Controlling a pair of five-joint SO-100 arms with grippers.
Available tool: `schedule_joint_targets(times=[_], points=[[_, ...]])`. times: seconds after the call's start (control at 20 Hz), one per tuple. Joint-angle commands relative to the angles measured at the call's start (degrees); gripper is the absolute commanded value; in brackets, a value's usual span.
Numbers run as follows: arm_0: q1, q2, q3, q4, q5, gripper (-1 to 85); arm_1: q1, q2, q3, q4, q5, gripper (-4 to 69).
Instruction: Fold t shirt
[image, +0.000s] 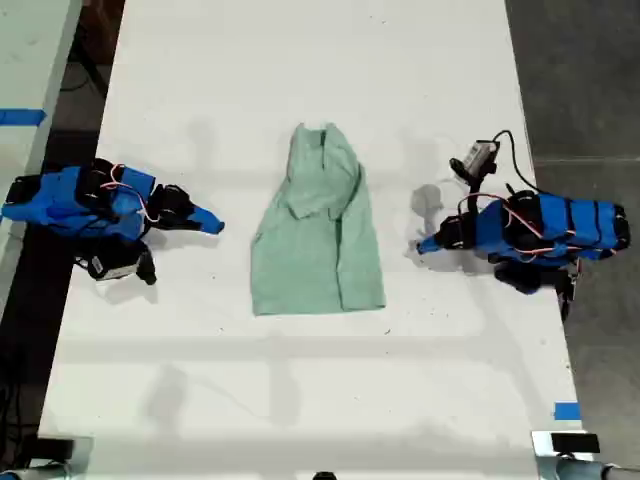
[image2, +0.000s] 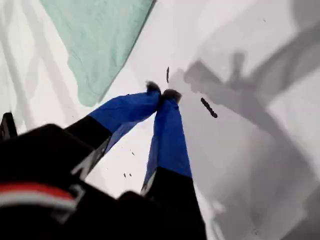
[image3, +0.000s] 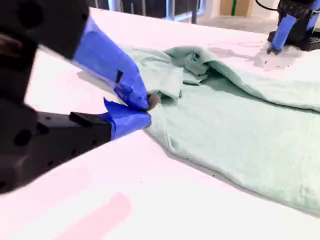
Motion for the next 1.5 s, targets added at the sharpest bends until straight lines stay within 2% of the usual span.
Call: schedule_joint_targets(times=[0.0,0.1,0.2,0.35,0.55,0.7,1.05,1.1,1.15,1.2,1.3,1.45], points=[[1.5,-0.2,0.5,-1.0,-7.4,-0.3,-1.6,0.6,3.0,-1.0,0.8,2.1],[4.0,-3.6,-3.7,-0.4,-13.4,-0.4,-1.4,0.6,3.0,-1.0,0.8,2.1],[6.8,-21.3,-15.7,2.7,-17.8,-0.3,-1.3,0.6,3.0,-1.0,0.9,2.1],[7.7,-49.1,-33.7,1.0,-13.4,10.4,-1.3,0.6,3.0,-1.0,1.0,2.1],[7.5,-80.1,-52.0,-1.1,-9.1,15.8,-1.4,0.6,3.0,-0.9,1.0,2.1],[6.4,-95.0,-62.5,-0.8,-7.4,16.7,-1.6,0.6,3.0,-0.9,0.9,2.1],[5.4,-109.0,-67.6,-6.1,-12.0,14.8,-1.7,0.6,3.0,-0.9,0.7,2.1],[4.9,-111.5,-68.7,-6.7,-11.3,12.9,-1.7,0.6,3.0,-0.9,0.7,2.1],[4.4,-114.3,-70.6,-6.6,-9.5,5.1,-1.7,0.6,3.0,-0.9,0.7,2.1],[4.1,-115.8,-71.7,-5.8,-9.3,-0.2,-1.7,0.6,3.0,-0.9,0.7,2.1],[3.8,-114.5,-71.8,-2.5,-9.8,-0.3,-1.8,0.6,3.0,-0.9,0.7,2.1],[3.1,-109.3,-71.7,7.0,-12.1,-0.3,-1.8,0.6,3.0,-0.9,0.7,2.1]])
